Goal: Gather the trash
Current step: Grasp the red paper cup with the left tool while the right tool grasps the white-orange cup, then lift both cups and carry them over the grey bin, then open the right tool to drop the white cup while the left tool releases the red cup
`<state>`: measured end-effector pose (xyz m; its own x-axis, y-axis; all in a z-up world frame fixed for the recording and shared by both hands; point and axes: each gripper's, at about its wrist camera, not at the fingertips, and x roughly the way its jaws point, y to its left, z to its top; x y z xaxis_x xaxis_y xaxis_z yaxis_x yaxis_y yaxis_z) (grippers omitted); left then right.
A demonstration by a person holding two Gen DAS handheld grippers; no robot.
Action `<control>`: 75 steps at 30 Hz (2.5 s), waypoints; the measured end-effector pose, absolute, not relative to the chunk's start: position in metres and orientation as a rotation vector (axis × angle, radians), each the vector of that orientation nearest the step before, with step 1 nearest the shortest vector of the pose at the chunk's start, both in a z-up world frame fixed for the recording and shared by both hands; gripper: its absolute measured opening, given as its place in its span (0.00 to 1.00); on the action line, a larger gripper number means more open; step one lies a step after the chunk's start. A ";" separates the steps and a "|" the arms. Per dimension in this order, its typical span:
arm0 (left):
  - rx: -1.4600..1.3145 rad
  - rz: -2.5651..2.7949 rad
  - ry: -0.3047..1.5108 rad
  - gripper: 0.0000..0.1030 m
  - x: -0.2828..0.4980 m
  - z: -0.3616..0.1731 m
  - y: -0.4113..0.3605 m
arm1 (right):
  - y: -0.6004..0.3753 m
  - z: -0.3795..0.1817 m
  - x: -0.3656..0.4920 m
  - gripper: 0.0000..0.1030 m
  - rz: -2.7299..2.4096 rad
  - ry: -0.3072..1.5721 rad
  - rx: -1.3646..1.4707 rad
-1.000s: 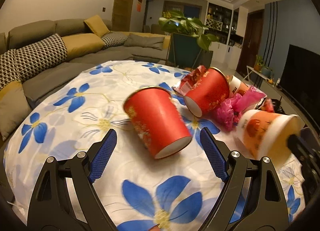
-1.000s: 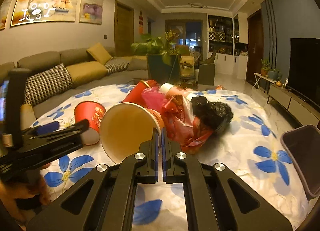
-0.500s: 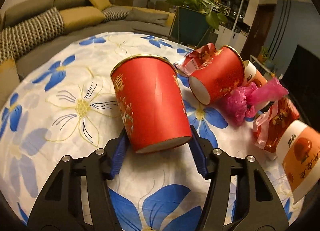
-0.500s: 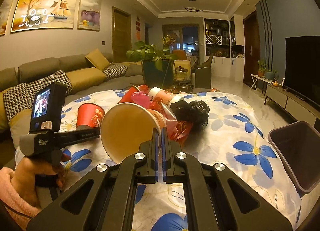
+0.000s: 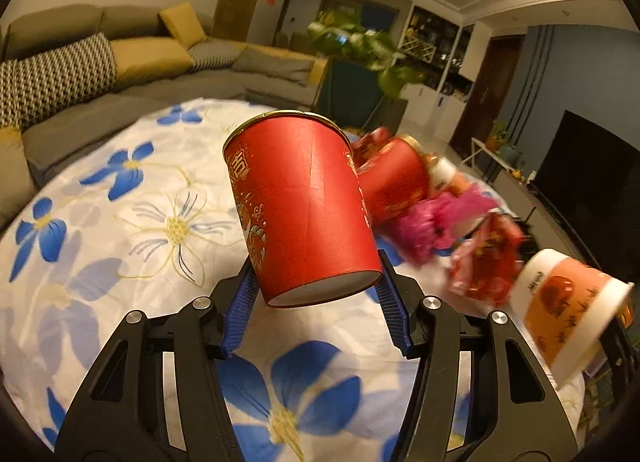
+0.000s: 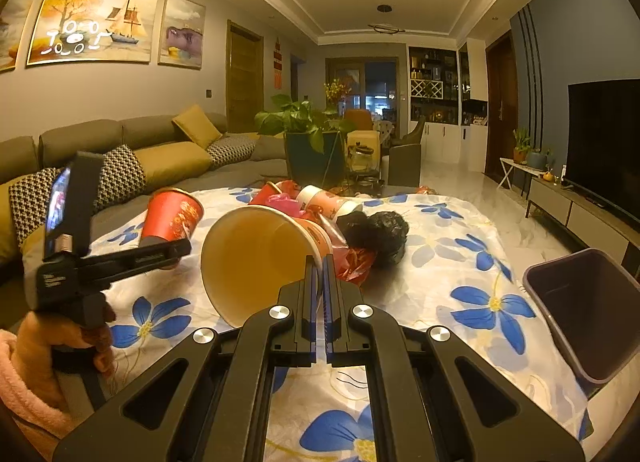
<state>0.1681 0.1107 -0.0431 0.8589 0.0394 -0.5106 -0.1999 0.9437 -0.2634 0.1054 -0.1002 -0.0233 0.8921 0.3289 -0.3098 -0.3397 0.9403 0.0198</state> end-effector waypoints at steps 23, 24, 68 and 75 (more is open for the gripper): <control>-0.140 -0.219 0.401 0.54 0.158 0.014 -0.070 | -0.228 0.004 0.083 0.04 -0.028 0.196 0.012; -0.135 -0.240 0.398 0.54 0.160 0.015 -0.081 | -0.236 0.005 0.083 0.04 -0.052 0.189 0.013; 0.039 -0.511 0.446 0.54 0.222 -0.026 -0.275 | -0.363 -0.023 0.121 0.04 -0.337 0.226 0.101; 0.046 -0.528 0.467 0.55 0.227 -0.031 -0.282 | -0.362 -0.025 0.123 0.04 -0.339 0.235 0.104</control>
